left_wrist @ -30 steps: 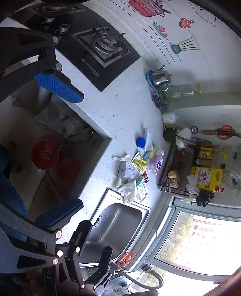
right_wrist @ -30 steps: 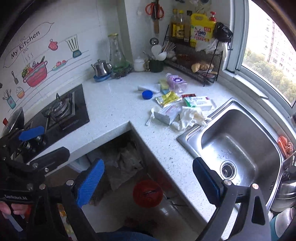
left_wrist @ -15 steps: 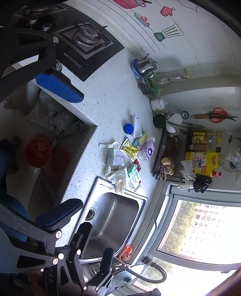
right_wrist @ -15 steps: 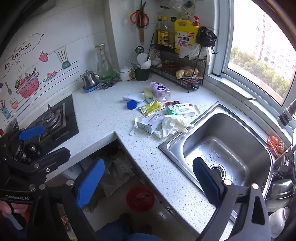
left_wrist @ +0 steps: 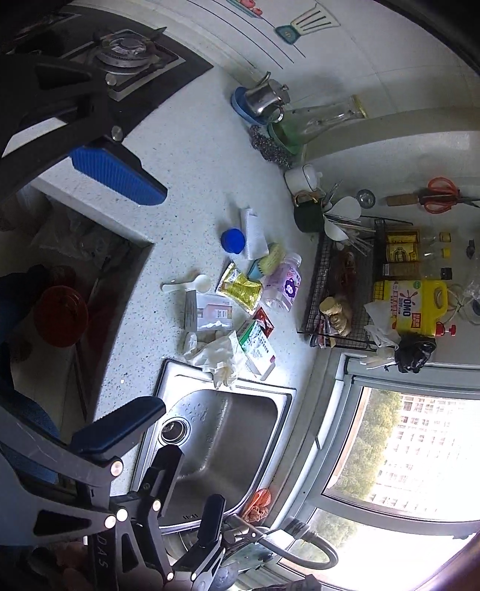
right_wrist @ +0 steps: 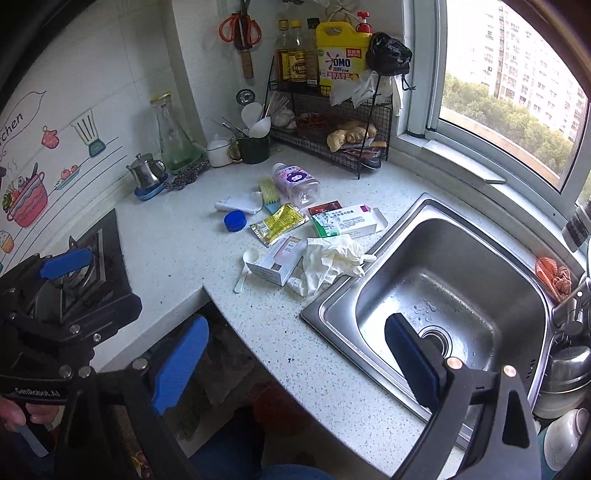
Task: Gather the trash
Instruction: 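Raise both tools back up over the counter, then grasp the blue round lid with the right tool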
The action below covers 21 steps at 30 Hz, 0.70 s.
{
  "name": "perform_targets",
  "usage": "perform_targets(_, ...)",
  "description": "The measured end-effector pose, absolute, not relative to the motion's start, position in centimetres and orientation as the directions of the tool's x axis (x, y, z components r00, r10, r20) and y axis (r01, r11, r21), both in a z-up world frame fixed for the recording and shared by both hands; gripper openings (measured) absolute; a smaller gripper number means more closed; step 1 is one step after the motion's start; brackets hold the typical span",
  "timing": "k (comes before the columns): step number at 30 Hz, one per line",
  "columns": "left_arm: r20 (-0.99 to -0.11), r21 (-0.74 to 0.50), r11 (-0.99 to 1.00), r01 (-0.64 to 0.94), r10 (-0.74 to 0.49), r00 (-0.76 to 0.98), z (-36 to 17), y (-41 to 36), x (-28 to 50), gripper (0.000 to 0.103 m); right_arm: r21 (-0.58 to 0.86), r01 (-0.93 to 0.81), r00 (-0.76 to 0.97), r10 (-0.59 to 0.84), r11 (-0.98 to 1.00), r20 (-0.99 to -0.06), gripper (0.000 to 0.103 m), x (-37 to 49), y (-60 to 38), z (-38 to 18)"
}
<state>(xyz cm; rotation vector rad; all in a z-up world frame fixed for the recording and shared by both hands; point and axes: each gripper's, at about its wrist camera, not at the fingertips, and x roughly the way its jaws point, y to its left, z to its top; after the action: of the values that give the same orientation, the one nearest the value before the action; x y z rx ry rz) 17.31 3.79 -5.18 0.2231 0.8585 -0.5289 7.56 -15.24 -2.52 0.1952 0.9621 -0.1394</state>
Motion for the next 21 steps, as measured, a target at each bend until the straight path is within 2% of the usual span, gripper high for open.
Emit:
perform_targets(10,-0.804,-0.033,0.787,0.617,-0.387,0.451,-6.1,4.1,28.4,0.103,0.142,0.325,0.517,-0.05,0.935,-0.854,0.096,15.7,-15.9,-3.9)
perform_targets(16,-0.834,0.001,0.777,0.63,-0.347,0.43,-7.7,6.1,34.4,0.103,0.151,0.335,0.489,-0.034,0.93,-0.872,0.096,20.8,-14.7,-5.3)
perform_targets(21,-0.866,-0.039,0.786,0.617,-0.335,0.372,-10.0,8.9,38.6,0.103,0.153,0.315,0.441,-0.002,0.937,-0.897,0.096,25.4,-12.8,-7.3)
